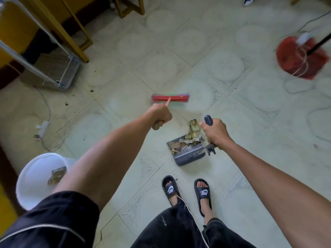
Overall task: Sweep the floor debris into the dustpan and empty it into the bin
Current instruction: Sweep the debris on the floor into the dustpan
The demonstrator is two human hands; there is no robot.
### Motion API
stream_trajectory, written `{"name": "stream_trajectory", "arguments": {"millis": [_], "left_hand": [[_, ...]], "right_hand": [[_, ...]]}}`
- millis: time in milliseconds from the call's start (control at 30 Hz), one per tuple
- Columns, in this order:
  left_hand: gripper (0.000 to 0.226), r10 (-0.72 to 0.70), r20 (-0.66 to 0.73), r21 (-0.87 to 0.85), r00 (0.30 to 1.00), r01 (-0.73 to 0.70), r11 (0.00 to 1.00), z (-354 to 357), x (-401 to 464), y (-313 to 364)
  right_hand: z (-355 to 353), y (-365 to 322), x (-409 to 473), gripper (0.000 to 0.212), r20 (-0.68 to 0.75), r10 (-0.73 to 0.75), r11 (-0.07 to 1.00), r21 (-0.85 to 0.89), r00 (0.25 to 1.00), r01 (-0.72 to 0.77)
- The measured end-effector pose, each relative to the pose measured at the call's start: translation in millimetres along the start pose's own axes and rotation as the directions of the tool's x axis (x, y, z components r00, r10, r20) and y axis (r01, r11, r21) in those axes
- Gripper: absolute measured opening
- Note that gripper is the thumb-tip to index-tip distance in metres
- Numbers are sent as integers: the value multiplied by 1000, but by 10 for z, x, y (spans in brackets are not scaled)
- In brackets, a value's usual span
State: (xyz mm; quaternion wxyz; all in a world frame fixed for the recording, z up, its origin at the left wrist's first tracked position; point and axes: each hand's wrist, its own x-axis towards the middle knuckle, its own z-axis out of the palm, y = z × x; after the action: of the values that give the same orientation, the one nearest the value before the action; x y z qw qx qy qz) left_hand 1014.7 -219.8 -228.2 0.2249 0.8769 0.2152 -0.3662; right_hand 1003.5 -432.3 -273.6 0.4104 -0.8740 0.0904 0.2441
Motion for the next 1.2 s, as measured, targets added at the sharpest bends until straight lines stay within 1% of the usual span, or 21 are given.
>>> {"name": "stream_trajectory", "arguments": {"millis": [67,167,267,367,467,567,633,733,800,867,1000,1033,1133,1200], "left_hand": [[49,1,-42,9,999,0,1000,132,135,87],[30,-15,-21,-12,1000,15,1000,341,257,231],[32,42,-14,53,999,-41,998,542,325,349],[37,120,7,175,993,-119,977,712,323,417],[41,180,34,335,983,-180,925,830,318,440],[38,177,60,471,982,-184,863,919,315,438],[40,201,44,539,979,-193,820,965,281,404],[46,271,38,663,962,-227,713,946,225,360],[53,279,70,720,958,-242,650,888,188,335],[58,258,109,753,960,-249,610,798,124,287],[52,148,180,780,972,-233,581,632,-106,87],[53,98,210,782,973,-227,580,595,-168,37],[58,-44,281,761,959,-195,619,506,-350,-81],[59,-59,308,759,950,-208,617,490,-475,-157]], "right_hand": [[-52,83,-48,35,-23,25,999,31,999,-24],[-131,263,-112,34,-22,62,996,59,998,-60],[-214,415,-147,34,-20,71,995,67,997,-69],[-230,502,-161,36,-38,72,995,76,997,-69],[-179,533,-164,37,-42,73,994,90,996,-69],[-161,526,-144,31,-46,64,994,94,997,-60],[-173,527,-146,29,-43,54,995,82,998,-50],[-214,541,-153,29,-57,44,997,71,997,-40],[-224,539,-168,29,-66,37,997,70,997,-32],[-222,521,-183,33,-78,18,996,85,997,-11],[-220,453,-187,39,-90,25,996,85,996,-18],[-217,444,-180,39,-94,25,997,70,995,-18],[-189,421,-171,37,-96,19,999,42,995,-15],[-156,402,-183,35,-89,13,999,37,996,-10]]}}
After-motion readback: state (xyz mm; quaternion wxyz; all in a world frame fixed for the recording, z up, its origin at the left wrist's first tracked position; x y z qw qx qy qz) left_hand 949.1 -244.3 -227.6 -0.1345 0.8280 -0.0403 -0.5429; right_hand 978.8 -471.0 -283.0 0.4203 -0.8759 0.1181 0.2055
